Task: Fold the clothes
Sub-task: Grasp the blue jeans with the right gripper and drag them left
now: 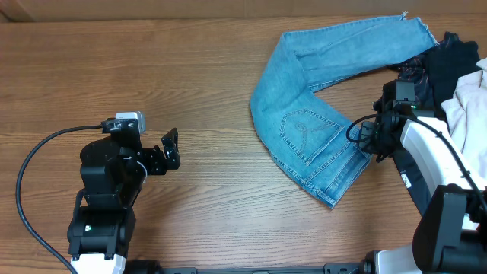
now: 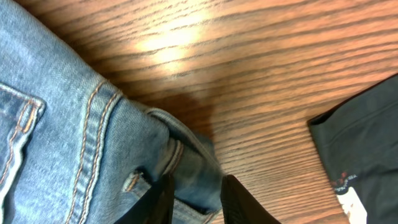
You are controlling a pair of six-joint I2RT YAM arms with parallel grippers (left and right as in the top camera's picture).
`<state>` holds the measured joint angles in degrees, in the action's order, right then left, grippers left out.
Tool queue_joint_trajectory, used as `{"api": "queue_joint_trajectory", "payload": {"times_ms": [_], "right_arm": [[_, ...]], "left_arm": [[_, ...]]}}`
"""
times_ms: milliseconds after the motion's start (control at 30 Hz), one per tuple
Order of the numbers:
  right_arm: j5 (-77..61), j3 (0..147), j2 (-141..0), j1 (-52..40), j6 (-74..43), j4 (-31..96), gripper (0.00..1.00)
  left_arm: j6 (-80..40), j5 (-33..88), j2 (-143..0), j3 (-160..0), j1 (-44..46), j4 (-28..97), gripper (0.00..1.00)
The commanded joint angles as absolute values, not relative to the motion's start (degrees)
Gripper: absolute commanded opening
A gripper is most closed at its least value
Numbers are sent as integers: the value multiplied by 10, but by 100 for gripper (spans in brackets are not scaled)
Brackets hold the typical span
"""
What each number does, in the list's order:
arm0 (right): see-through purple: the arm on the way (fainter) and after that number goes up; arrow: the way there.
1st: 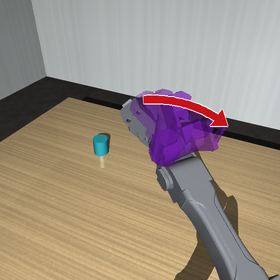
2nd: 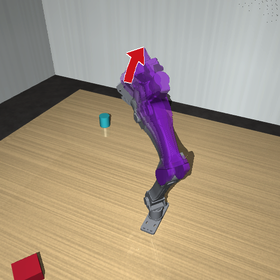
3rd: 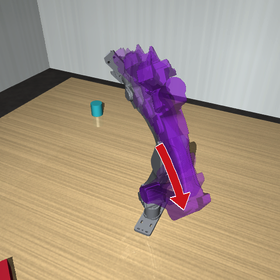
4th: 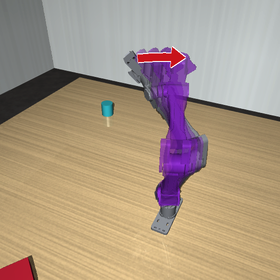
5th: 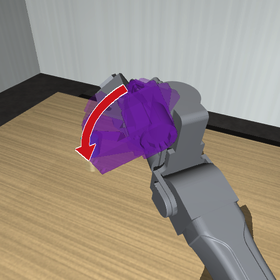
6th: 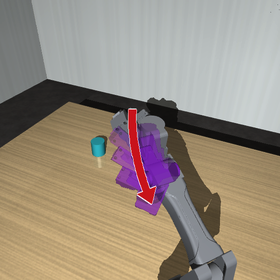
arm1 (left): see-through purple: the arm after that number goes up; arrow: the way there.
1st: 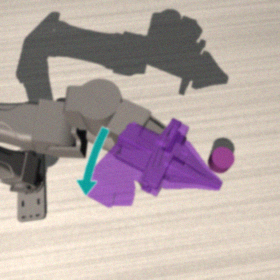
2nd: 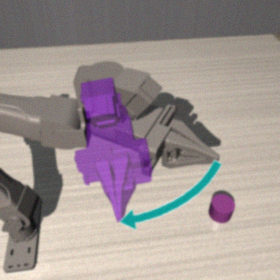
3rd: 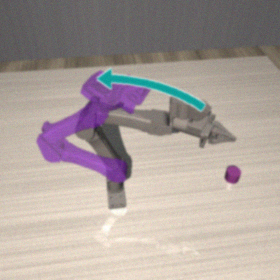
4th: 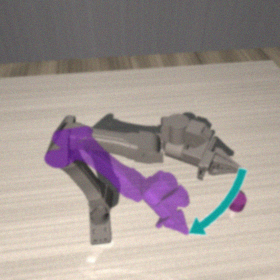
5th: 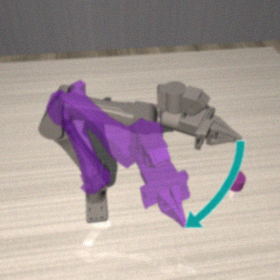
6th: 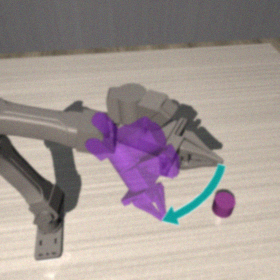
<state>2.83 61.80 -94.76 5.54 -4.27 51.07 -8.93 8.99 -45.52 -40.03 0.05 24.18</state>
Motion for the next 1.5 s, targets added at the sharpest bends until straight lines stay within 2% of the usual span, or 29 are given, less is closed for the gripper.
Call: {"api": "queue_joint_trajectory", "payload": {"times_ms": [0, 233, 300, 333, 467, 533, 633, 667, 700, 767, 900, 1033, 1133, 1267, 1467], "right_arm": [[49, 614, -934, 55, -42, 506, 33], [48, 580, -934, 55, -42, 487, 34], [48, 574, -934, 55, -42, 479, 38], [48, 573, -934, 55, -42, 475, 44], [45, 572, -934, 55, -42, 459, 45], [8, 572, -934, 55, -42, 459, 34], [1, 572, -934, 55, -42, 460, 27], [0, 572, -934, 55, -42, 462, 18], [0, 572, -934, 55, -42, 463, 15], [0, 572, -934, 55, -43, 466, 4], [-1, 576, -934, 55, -43, 472, 4], [-44, 647, -922, 51, -44, 543, 4], [-103, 759, -906, 13, -14, 629, 4], [-138, 889, -903, -83, -5, 698, 4], [-138, 939, -909, -298, -12, 664, 4]], "left_arm": [[-95, 86, -454, -415, 6, 240, 100], [-95, 86, -454, -415, 6, 240, 100], [-95, 86, -454, -415, 6, 240, 100], [-95, 86, -454, -415, 6, 240, 100], [-95, 86, -454, -415, 6, 241, 100], [-95, 86, -454, -415, 6, 241, 100], [-95, 86, -454, -415, 6, 241, 100], [-95, 86, -454, -415, 6, 241, 100], [-95, 86, -454, -415, 6, 241, 100], [-95, 86, -454, -415, 6, 241, 100], [-95, 86, -454, -415, 6, 241, 100], [-95, 86, -454, -415, 6, 238, 100], [-95, 86, -454, -415, 6, 237, 100], [-95, 86, -454, -415, 6, 237, 100], [-95, 86, -454, -415, 6, 238, 100]]}}
